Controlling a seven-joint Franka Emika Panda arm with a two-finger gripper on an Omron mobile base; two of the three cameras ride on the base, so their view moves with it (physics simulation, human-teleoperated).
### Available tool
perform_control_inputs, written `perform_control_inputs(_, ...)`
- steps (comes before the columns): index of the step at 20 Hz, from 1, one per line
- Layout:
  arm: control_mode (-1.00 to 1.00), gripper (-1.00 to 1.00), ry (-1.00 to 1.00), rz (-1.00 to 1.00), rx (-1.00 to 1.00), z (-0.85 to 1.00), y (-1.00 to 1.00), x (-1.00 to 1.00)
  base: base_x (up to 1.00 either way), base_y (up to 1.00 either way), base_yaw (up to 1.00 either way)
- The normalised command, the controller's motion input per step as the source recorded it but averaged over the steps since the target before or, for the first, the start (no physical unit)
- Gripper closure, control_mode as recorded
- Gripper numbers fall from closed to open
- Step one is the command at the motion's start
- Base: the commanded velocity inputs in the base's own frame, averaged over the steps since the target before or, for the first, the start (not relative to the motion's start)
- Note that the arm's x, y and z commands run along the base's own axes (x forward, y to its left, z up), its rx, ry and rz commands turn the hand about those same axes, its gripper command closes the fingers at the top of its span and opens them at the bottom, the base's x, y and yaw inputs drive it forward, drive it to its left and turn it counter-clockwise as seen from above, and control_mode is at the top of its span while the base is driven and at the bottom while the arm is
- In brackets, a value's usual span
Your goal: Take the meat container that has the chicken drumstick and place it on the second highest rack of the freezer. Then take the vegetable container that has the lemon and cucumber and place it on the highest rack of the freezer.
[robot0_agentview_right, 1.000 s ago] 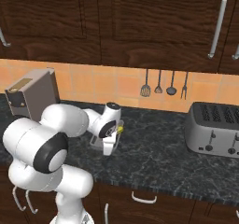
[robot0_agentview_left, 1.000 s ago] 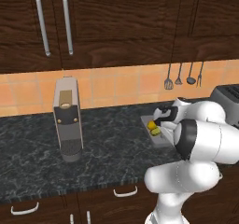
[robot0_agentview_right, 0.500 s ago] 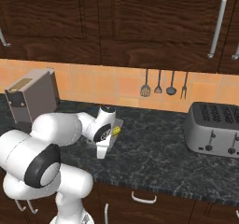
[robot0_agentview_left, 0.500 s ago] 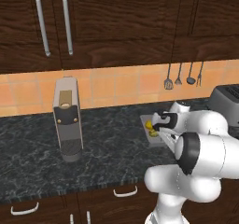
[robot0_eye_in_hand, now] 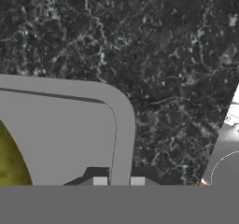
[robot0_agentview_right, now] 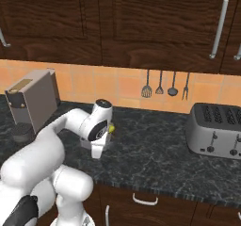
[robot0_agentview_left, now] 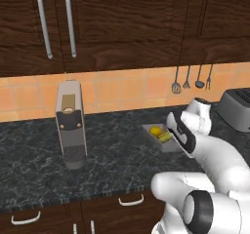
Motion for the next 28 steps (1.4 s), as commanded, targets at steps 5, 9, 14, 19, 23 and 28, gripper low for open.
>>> perform_control_inputs(5,-1.0,1.0,-0.46,0.0,0.0,1.0,0.16,-0.99,0.0,0.0,0.0)
perform_control_inputs(9,-1.0,1.0,-0.27,0.0,0.0,0.97,0.06,-0.88,0.0,0.0,0.0)
perform_control_inputs(14,-1.0,1.0,0.04,-0.02,0.0,0.9,0.01,-0.89,0.0,0.0,0.0)
perform_control_inputs(19,-1.0,1.0,0.0,-0.04,-0.08,0.39,0.03,-0.99,0.0,0.0,0.0)
perform_control_inputs(23,-1.0,1.0,0.0,-0.01,0.0,0.0,0.02,-0.08,0.0,0.0,0.0)
perform_control_inputs(28,1.0,1.0,-0.06,0.0,0.0,0.0,-0.02,-0.32,-0.4,-0.07,0.0)
